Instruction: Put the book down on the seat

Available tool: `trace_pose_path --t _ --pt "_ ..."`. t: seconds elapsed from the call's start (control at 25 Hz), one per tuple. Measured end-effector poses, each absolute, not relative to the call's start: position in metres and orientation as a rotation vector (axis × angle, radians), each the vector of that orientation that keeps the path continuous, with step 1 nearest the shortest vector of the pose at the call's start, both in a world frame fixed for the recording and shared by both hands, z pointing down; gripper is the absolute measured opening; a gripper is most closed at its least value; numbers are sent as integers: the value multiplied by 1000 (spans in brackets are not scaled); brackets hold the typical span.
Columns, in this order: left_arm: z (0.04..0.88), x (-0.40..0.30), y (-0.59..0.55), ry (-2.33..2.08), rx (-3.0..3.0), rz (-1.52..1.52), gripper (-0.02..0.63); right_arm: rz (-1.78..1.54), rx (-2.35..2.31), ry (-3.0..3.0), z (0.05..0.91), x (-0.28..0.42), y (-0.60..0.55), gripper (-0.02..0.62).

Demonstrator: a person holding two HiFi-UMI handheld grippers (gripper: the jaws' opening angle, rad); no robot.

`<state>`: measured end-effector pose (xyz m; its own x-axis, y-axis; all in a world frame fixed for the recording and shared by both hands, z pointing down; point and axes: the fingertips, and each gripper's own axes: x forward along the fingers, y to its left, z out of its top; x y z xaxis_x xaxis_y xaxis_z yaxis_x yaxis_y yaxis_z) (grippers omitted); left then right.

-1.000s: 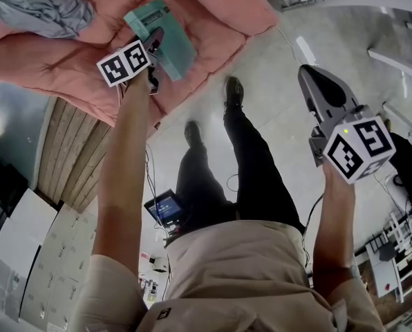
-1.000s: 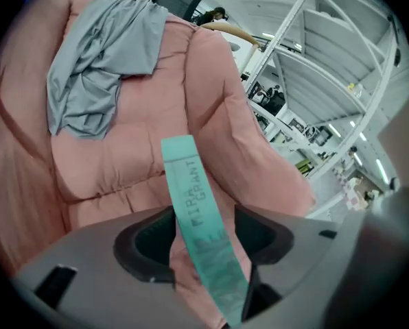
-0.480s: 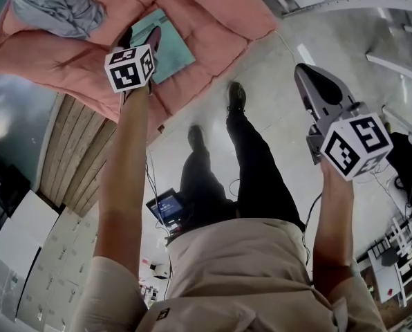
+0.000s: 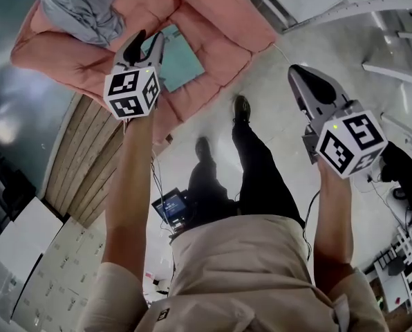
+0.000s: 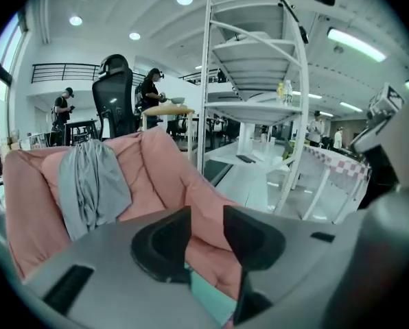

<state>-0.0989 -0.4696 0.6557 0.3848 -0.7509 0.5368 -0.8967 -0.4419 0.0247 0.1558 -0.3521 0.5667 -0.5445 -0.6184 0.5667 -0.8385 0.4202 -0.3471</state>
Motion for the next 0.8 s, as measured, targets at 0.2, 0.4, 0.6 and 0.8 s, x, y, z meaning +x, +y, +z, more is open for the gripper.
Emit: trace_pose_path --t 0.2,0.4,0.6,0.8 --pt "570 -92 -456 -1426 2460 476 43 811 1258 -2359 531 144 -350 -8" --pt "484 -80 -427 -1359 2605 371 15 732 1268 -2399 492 136 -344 -8" --pt "401 -76 -393 -1284 2710 329 11 629 1247 -2445 445 120 -329 -9" --pt "346 -78 -365 -1270 2784 306 11 533 1207 -2496 404 104 -314 -9"
